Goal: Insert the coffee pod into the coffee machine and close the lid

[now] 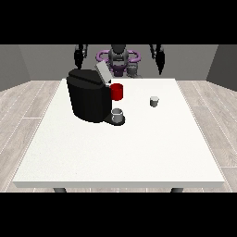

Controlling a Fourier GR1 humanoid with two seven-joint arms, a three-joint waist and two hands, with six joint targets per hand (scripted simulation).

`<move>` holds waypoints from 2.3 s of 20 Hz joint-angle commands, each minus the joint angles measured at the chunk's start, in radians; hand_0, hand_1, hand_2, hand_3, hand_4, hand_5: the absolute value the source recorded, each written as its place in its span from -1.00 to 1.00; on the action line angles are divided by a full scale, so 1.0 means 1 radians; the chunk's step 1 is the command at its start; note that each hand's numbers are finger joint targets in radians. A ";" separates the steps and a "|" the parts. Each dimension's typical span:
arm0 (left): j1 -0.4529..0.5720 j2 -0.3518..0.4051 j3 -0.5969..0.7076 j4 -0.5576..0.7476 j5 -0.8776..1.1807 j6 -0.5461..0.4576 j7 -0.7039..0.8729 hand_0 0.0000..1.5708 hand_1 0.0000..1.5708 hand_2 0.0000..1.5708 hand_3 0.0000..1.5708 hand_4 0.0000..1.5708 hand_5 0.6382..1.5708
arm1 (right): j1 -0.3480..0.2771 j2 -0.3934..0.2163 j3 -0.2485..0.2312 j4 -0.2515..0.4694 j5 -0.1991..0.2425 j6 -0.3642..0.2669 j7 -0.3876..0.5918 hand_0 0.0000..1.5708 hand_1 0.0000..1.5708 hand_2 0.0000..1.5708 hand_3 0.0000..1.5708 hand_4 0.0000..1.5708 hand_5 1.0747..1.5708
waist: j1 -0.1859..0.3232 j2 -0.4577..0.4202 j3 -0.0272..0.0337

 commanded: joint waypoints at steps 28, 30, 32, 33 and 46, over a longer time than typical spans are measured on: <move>-0.477 0.335 0.199 0.583 -0.121 -0.174 -0.103 -1.00 -1.00 -1.00 -1.00 -1.00 1.00 | -0.129 0.048 -0.038 -0.054 -0.032 -0.079 -0.052 -1.00 -1.00 -1.00 -1.00 -0.64 1.00 | -0.167 0.228 -0.0021; -0.475 0.332 0.196 0.608 -0.130 -0.173 -0.111 -1.00 -1.00 -1.00 -1.00 -1.00 1.00 | -0.131 0.024 -0.067 -0.014 -0.050 -0.072 -0.072 -1.00 -1.00 -1.00 -1.00 -0.67 1.00 | -0.155 0.248 -0.0019; -0.513 0.348 0.179 0.635 -0.155 -0.195 -0.106 -1.00 -1.00 -1.00 -1.00 -1.00 1.00 | -0.125 0.021 -0.056 0.018 -0.034 -0.061 -0.114 -1.00 -1.00 -1.00 -1.00 -0.58 1.00 | -0.154 0.243 -0.0018; -0.520 0.336 0.164 0.632 -0.175 -0.172 -0.074 -1.00 -1.00 -1.00 -1.00 -1.00 1.00 | -0.131 0.021 -0.062 0.045 -0.038 -0.052 -0.147 -1.00 -1.00 -1.00 -1.00 -0.57 1.00 | -0.153 0.248 -0.0016; -0.585 0.298 0.077 0.774 -0.355 -0.099 -0.120 -0.04 -0.04 0.04 -0.35 -1.00 1.00 | -0.243 0.048 -0.082 0.153 0.032 -0.179 -0.056 -1.00 -1.00 -1.00 -1.00 -0.46 1.00 | -0.101 0.243 -0.0017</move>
